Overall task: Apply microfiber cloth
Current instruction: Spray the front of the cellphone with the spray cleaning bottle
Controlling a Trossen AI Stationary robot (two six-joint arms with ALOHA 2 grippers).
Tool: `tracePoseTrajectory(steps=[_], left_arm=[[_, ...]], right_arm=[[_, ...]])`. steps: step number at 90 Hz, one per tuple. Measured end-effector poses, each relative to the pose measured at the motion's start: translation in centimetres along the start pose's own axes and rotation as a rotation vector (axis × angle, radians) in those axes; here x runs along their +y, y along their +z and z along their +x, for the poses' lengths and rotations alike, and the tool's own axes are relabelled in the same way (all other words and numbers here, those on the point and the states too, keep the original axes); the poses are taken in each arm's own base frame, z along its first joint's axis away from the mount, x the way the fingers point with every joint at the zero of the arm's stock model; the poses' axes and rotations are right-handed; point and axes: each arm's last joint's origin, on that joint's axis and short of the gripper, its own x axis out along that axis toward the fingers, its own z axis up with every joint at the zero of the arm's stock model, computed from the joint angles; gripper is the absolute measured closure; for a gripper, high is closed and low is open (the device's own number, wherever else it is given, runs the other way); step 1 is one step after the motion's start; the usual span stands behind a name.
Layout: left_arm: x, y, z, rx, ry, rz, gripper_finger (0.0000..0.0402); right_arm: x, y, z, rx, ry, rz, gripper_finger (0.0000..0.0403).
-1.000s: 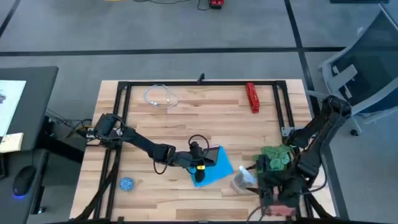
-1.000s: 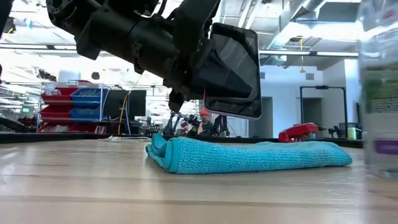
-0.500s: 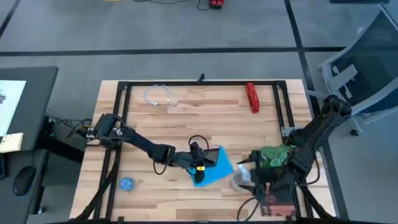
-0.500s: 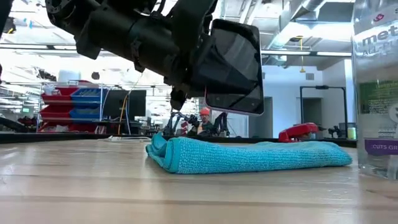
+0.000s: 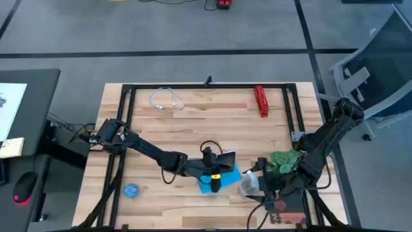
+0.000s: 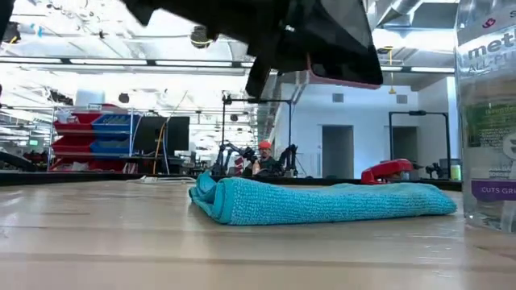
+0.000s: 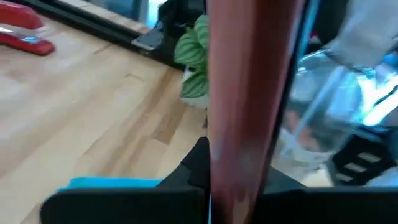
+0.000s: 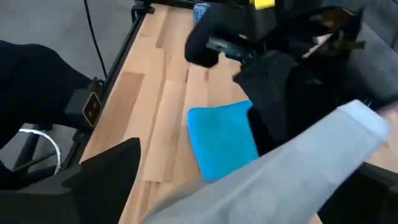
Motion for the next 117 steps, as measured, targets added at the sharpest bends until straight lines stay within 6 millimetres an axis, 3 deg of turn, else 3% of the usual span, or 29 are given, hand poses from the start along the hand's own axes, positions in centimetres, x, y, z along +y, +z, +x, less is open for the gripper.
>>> tracePoseTrajectory(steps=[26, 51, 73, 81, 90, 117], left_arm=[[-1.4, 3.2, 0.2, -0.008, 0.103, 0.001, 0.0393], [-1.0, 3.3, 0.4, -0.004, 0.117, -0.021, 0.0393], [-1.1, 3.2, 0.4, 0.000, 0.111, -0.021, 0.0393], [-1.0, 3.2, 0.4, 0.009, 0.105, -0.020, 0.0393], [-1.0, 3.0, 0.4, 0.029, 0.099, -0.018, 0.0393], [-1.0, 2.5, 0.2, 0.077, 0.095, -0.003, 0.0393]], right_arm=[[0.1, 0.0, -0.1, 0.005, 0.020, 0.019, 0.0042], [0.2, -0.1, -0.1, 0.021, 0.045, 0.045, 0.0077], [0.0, -0.7, -0.1, 0.096, 0.053, 0.121, 0.0214], [0.2, -0.9, -0.3, 0.097, 0.045, 0.103, 0.0242], [0.4, -1.0, -0.5, 0.096, 0.043, 0.095, 0.0235], [0.1, -1.4, -0.4, 0.117, 0.006, 0.114, 0.0143]])
